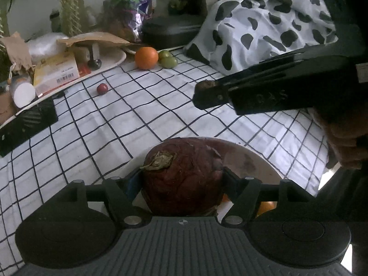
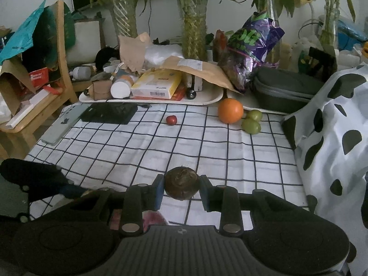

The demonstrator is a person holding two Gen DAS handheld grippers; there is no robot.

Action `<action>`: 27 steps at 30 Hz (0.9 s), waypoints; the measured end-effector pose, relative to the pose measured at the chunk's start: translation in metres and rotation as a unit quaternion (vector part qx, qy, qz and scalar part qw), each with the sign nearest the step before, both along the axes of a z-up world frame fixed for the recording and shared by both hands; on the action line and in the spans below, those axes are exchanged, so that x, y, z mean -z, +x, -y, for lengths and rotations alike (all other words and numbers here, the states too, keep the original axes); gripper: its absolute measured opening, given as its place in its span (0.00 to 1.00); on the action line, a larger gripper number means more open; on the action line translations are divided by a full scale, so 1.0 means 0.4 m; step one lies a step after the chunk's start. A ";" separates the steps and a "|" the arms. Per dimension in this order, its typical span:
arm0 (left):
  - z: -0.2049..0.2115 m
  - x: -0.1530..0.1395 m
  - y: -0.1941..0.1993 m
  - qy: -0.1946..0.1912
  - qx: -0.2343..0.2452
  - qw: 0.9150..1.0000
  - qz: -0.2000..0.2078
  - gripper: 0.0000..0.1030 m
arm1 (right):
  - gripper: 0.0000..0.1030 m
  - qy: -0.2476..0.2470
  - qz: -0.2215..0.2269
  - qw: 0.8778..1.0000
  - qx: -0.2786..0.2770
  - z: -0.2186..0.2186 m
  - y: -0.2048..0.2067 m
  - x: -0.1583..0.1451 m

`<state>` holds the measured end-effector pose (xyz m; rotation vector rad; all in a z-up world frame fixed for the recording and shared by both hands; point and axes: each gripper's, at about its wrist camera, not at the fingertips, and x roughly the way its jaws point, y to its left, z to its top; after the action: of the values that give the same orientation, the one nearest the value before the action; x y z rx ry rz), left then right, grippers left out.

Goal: Organize fruits
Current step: 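Carry the red onion and dark brown fruit over the rose-print plate with both tools, then lower both fruits onto the plate and open both tools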

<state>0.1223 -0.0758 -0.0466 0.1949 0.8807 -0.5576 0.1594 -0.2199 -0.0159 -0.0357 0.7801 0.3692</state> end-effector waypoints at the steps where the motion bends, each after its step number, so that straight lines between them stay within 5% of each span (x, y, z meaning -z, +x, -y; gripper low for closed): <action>1: -0.001 0.001 0.002 -0.002 -0.001 1.000 -0.003 0.71 | 0.33 0.000 -0.002 1.000 0.000 0.002 -0.004 0.001; 8: -0.004 0.014 0.016 0.002 -0.015 0.999 -0.032 0.78 | 0.33 0.005 -0.009 1.000 0.003 0.019 -0.031 0.000; 27: -0.062 -0.071 -0.112 -0.027 -0.054 0.998 -0.005 0.78 | 0.33 0.001 -0.044 0.999 -0.014 0.013 -0.165 0.017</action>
<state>0.0775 -0.0511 -0.0183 0.0961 0.8789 -0.4819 0.0935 -0.2253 -0.0228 -0.0292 0.8661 0.3998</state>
